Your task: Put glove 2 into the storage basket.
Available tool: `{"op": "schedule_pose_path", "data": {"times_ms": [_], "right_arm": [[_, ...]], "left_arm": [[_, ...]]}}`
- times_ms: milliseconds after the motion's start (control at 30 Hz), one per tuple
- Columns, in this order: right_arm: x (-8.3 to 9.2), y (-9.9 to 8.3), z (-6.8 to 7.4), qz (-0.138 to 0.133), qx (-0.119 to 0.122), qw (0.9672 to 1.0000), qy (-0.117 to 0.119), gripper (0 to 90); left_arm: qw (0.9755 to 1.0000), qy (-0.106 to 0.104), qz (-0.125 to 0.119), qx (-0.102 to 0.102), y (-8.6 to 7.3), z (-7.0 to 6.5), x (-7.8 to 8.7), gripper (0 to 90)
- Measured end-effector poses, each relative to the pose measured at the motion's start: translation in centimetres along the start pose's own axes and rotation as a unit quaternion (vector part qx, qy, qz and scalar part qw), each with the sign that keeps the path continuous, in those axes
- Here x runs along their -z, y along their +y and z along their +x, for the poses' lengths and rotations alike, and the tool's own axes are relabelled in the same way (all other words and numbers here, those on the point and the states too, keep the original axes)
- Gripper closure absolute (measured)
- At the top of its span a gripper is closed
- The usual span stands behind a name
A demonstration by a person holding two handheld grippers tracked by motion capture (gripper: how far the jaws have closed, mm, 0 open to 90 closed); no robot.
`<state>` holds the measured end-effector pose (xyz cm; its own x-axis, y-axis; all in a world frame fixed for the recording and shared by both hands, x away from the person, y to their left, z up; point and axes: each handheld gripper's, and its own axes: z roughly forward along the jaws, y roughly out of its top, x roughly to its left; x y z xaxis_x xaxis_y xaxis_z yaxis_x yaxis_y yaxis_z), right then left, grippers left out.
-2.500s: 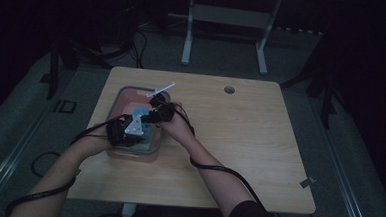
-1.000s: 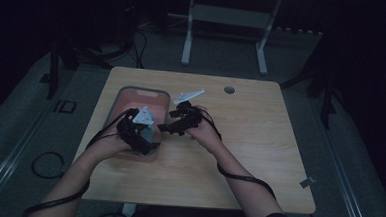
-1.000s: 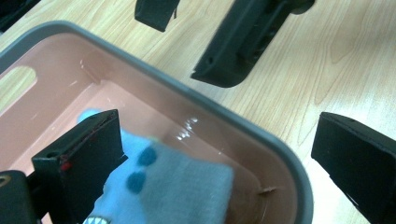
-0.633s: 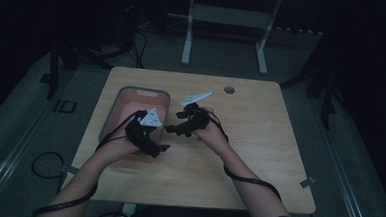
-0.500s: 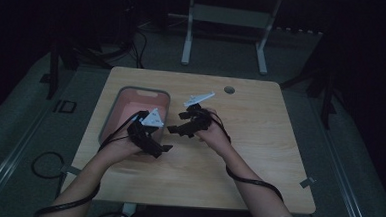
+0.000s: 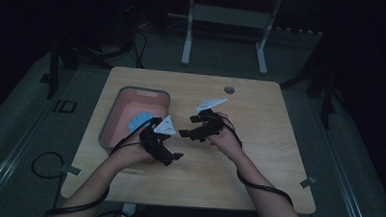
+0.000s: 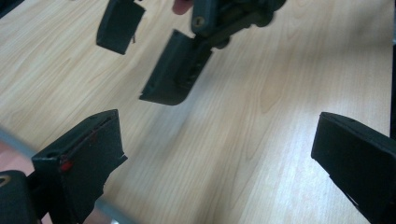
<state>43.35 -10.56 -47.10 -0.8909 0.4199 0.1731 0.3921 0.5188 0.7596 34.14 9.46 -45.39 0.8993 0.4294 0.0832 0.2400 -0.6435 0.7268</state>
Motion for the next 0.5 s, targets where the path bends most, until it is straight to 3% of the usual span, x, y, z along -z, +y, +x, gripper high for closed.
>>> {"op": "schedule_pose_path", "data": {"times_ms": [167,333,500], "right_arm": [[0.8,-1.0,-0.5,0.001,-0.007,1.0000,-0.004,17.9],[1.4,-2.1,-1.0,-0.002,-0.018,0.9998,-0.008,17.9],[1.8,-3.1,-1.3,0.003,-0.022,0.9997,-0.011,17.3]], "left_arm": [[0.9997,-0.019,-0.004,-0.012,0.6,-0.9,-0.9,1.9],[0.9994,-0.027,-0.009,-0.016,1.0,-1.2,-1.6,1.9],[0.9988,-0.035,-0.004,-0.035,1.3,-2.0,-2.8,1.9]]}}
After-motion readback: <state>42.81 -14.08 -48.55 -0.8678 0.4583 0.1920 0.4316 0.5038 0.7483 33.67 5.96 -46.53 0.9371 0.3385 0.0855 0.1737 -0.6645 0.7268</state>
